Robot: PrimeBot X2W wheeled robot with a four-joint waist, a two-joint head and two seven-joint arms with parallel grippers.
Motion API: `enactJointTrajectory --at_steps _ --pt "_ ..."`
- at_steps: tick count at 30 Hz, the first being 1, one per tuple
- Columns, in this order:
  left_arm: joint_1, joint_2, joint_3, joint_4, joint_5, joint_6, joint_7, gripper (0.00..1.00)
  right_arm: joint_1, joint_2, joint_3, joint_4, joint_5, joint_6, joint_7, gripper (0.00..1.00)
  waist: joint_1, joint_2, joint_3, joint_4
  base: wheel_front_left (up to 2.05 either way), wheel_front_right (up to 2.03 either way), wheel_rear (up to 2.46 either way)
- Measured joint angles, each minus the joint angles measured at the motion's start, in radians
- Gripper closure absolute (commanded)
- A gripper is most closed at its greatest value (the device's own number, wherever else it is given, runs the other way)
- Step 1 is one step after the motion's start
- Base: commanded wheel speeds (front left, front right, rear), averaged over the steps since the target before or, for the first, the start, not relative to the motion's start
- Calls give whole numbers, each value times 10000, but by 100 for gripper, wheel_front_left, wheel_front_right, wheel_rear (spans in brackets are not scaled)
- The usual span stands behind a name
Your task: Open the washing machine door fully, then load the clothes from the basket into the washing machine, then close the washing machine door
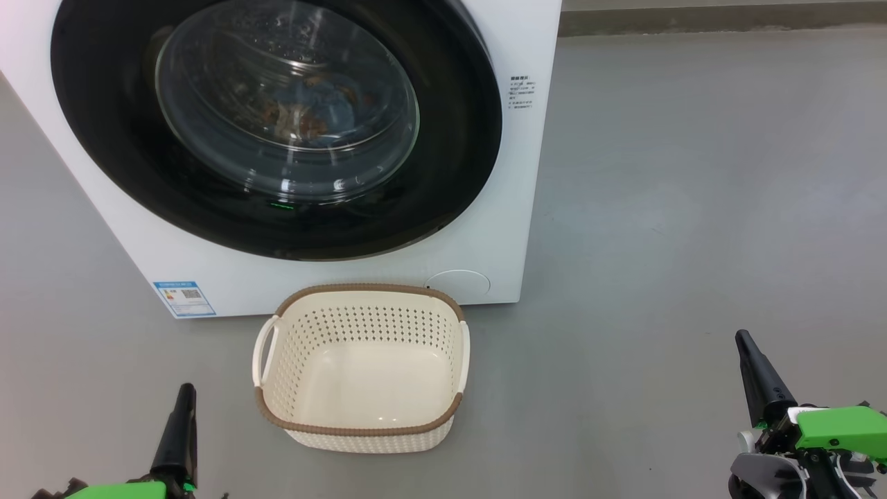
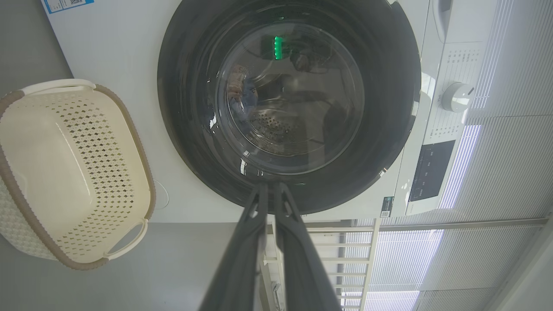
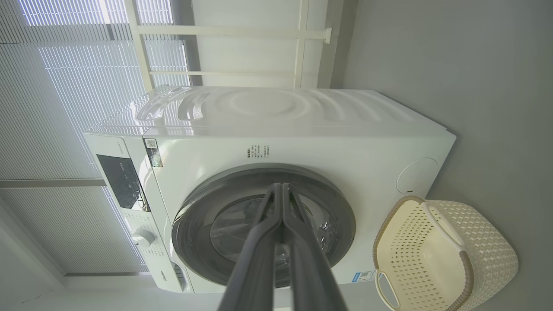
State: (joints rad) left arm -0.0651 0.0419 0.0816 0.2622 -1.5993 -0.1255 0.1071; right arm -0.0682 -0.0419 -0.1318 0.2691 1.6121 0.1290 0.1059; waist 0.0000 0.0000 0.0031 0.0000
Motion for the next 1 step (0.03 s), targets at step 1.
enactJointTrajectory --at_steps 1 --pt "0 0 0 0 0 0 0 100 0 0 0 0 0 0 0 100 0 0 0 0 0 0 0"
